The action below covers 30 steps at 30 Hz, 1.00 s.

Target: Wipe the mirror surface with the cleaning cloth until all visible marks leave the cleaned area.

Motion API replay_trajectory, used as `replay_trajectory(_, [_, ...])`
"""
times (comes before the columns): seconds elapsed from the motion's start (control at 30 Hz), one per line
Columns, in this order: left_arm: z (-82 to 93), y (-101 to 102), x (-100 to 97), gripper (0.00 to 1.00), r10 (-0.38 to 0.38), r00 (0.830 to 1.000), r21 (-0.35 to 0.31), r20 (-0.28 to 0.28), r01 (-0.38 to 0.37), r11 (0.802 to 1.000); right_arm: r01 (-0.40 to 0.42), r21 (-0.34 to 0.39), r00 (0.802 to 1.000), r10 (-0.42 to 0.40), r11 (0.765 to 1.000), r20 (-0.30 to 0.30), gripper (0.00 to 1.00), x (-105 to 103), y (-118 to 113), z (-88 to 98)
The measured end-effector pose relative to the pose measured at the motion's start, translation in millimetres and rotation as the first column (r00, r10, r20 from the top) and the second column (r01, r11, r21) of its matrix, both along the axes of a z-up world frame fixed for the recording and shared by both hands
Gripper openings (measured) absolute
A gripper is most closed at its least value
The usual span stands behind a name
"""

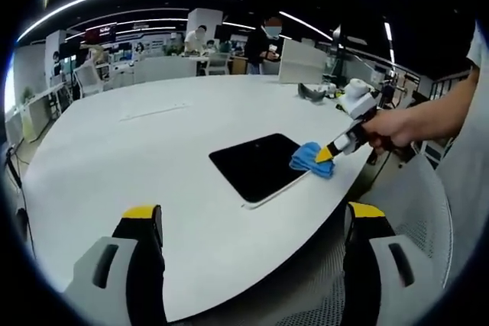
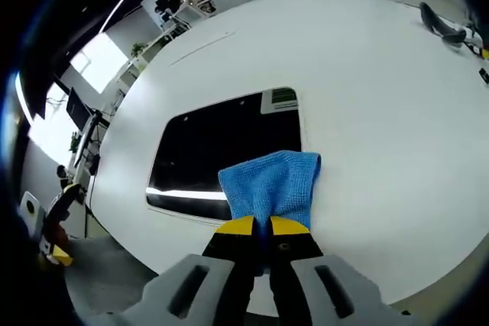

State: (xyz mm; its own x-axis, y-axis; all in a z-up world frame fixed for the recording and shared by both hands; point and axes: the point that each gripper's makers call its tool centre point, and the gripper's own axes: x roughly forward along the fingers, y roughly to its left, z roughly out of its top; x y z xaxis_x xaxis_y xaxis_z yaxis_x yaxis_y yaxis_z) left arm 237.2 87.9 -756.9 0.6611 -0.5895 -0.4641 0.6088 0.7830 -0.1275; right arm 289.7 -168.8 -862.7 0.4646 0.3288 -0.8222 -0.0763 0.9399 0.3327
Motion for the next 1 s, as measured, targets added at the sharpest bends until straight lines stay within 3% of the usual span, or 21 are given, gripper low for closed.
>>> replay_trajectory(1.0, [-2.1, 2, 2.2, 0.99, 0.004, 1.000, 0.001, -0.004, -0.004, 1.000, 0.034, -0.004, 0.999, -0.034, 0.999, -0.002, 0.00, 0, -16, -1.0])
